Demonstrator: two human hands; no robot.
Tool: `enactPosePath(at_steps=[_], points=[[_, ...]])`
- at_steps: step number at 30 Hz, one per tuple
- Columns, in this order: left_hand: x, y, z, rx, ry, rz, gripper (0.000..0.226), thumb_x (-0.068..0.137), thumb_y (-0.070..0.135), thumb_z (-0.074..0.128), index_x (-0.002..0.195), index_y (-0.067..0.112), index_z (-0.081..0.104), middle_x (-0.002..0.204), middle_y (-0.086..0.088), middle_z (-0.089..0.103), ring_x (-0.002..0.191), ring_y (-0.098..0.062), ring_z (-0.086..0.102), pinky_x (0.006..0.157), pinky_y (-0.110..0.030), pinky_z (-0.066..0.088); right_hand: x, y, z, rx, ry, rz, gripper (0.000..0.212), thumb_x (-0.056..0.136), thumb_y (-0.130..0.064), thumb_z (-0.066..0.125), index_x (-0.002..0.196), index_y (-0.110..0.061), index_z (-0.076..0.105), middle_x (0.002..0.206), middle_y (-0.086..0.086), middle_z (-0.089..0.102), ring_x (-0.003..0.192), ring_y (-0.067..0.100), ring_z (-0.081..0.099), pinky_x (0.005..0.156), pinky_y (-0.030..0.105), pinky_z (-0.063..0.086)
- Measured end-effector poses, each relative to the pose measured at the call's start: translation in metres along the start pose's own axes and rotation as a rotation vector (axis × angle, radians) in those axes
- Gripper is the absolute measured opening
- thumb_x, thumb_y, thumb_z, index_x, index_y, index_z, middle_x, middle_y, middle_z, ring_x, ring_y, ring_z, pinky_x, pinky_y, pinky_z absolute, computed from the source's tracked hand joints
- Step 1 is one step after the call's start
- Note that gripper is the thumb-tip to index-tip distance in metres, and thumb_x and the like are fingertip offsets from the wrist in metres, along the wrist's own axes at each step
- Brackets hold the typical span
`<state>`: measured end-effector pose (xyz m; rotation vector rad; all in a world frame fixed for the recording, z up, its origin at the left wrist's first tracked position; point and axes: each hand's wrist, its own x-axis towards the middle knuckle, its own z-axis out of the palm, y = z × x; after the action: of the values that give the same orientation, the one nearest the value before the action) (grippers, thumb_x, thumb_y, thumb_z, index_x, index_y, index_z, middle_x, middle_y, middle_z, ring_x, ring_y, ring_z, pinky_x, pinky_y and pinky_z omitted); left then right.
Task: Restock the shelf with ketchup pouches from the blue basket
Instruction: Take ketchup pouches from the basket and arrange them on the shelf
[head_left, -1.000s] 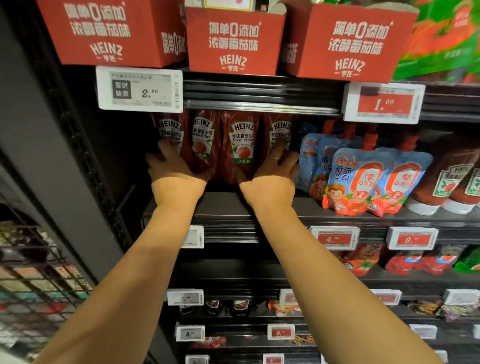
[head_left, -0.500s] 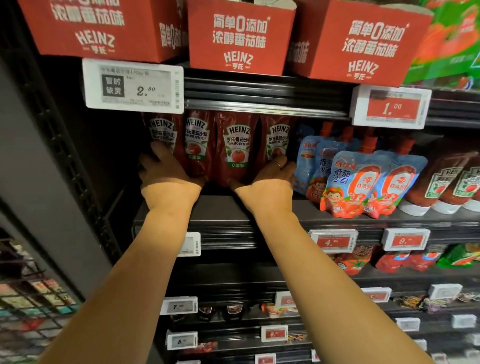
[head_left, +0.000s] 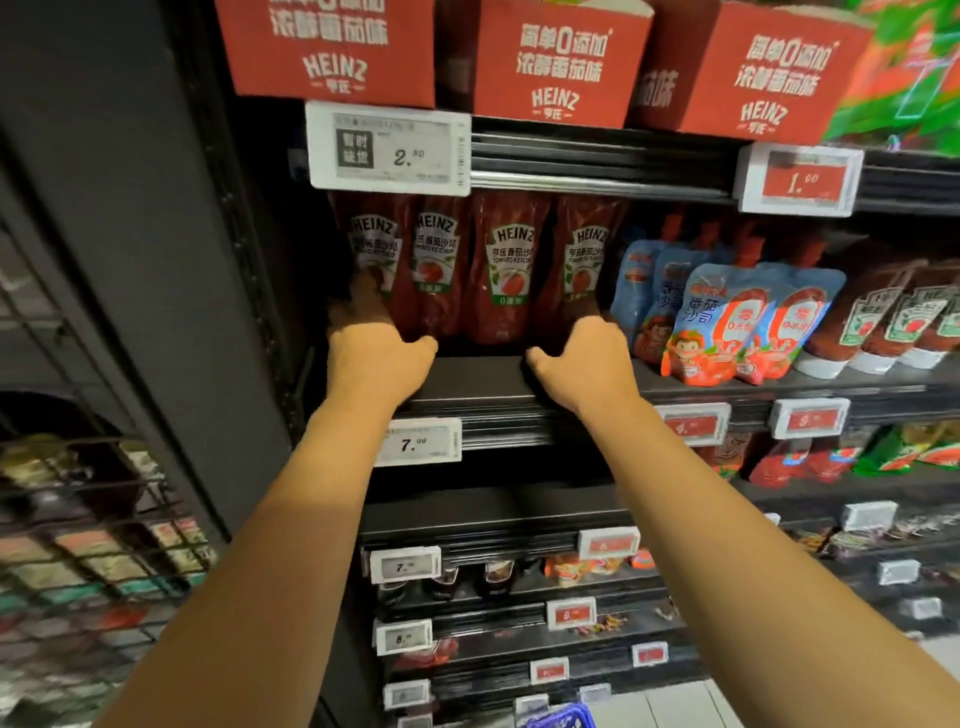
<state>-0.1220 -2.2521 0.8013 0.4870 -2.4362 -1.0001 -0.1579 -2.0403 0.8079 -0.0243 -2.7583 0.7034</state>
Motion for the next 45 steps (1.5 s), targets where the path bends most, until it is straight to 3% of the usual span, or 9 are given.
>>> enactPosePath(at_steps=[5,10,18,23,29,33,38,41,45], points=[[-0.017,-0.014,-0.019,0.03,-0.078,0.02,0.047,0.079,0.039,0.081,0.117,0.017,0.065,0.118,-0.009,0.062,0.106,-0.029,0.06,0.081,-0.03,0.045,-0.022,0.022,-0.017,0.127,0.036,-0.139,0.029,0.086,-0.03,0.07,0.106,-0.011,0.062,0.097,0.003,0.065,0.089,0.022,0.062,0.075,0.029,0.045],[-0.06,-0.02,-0.031,0.045,-0.071,0.22,0.017,0.083,0.026,0.078,0.098,0.03,0.07,0.105,0.005,0.066,0.102,-0.016,0.062,0.088,-0.026,0.043,-0.047,0.06,-0.041,0.492,-0.096,-0.413,0.014,0.091,-0.013,0.066,0.084,-0.025,0.067,0.083,-0.007,0.071,0.079,0.01,0.067,0.077,0.025,0.055],[-0.174,-0.041,-0.018,0.04,0.355,0.284,0.017,0.084,0.013,0.063,0.099,0.019,0.068,0.102,0.001,0.066,0.095,-0.011,0.06,0.09,-0.027,0.047,-0.095,0.163,-0.052,0.752,-0.261,-0.453,0.013,0.084,-0.017,0.071,0.093,-0.026,0.068,0.089,-0.005,0.07,0.081,0.005,0.066,0.069,0.012,0.047],[-0.25,-0.093,0.035,0.015,-0.022,-0.079,0.03,0.087,0.001,0.063,0.09,0.03,0.062,0.09,0.003,0.066,0.079,0.012,0.059,0.082,-0.006,0.046,-0.131,0.272,0.012,0.633,-0.618,-0.086,0.013,0.087,-0.02,0.075,0.09,-0.024,0.063,0.079,-0.003,0.062,0.068,0.01,0.055,0.07,0.021,0.048],[-0.349,-0.169,0.123,0.267,-0.782,-0.547,0.019,0.088,0.012,0.076,0.105,0.014,0.07,0.102,-0.007,0.069,0.092,-0.021,0.061,0.087,-0.036,0.05,-0.235,0.39,0.11,0.278,-0.991,0.458,0.008,0.089,-0.019,0.072,0.091,-0.013,0.067,0.094,0.013,0.071,0.082,0.024,0.065,0.073,0.036,0.052],[-0.412,-0.219,0.185,0.182,-0.884,-0.672,0.013,0.089,0.012,0.074,0.099,0.015,0.066,0.077,0.007,0.068,0.068,-0.009,0.062,0.068,-0.026,0.047,-0.306,0.429,0.149,0.279,-1.032,0.651,0.011,0.086,-0.025,0.074,0.079,-0.021,0.067,0.092,0.014,0.072,0.085,0.031,0.069,0.078,0.046,0.059],[-0.498,-0.325,0.264,0.339,-1.046,-0.605,0.023,0.094,0.021,0.062,0.109,0.005,0.067,0.088,0.001,0.062,0.101,-0.03,0.064,0.064,-0.02,0.043,-0.381,0.461,0.224,0.462,-1.069,1.005,0.02,0.098,-0.011,0.057,0.079,-0.018,0.057,0.084,0.011,0.058,0.075,0.026,0.057,0.074,0.04,0.05],[-0.544,-0.389,0.302,0.249,-1.157,-0.644,0.031,0.099,0.02,0.051,0.122,0.005,0.065,0.118,-0.008,0.061,0.124,-0.03,0.053,0.09,-0.027,0.047,-0.412,0.481,0.283,0.42,-1.063,1.027,0.024,0.098,-0.009,0.051,0.077,-0.018,0.057,0.088,0.011,0.058,0.081,0.026,0.056,0.079,0.043,0.049],[-0.579,-0.445,0.347,0.302,-1.049,-0.811,0.028,0.081,0.026,0.069,0.103,0.009,0.067,0.097,-0.007,0.063,0.102,-0.034,0.064,0.077,-0.031,0.046,-0.431,0.509,0.36,0.356,-1.027,1.14,0.017,0.097,-0.01,0.052,0.081,-0.015,0.057,0.081,0.008,0.056,0.072,0.021,0.056,0.075,0.039,0.05]])
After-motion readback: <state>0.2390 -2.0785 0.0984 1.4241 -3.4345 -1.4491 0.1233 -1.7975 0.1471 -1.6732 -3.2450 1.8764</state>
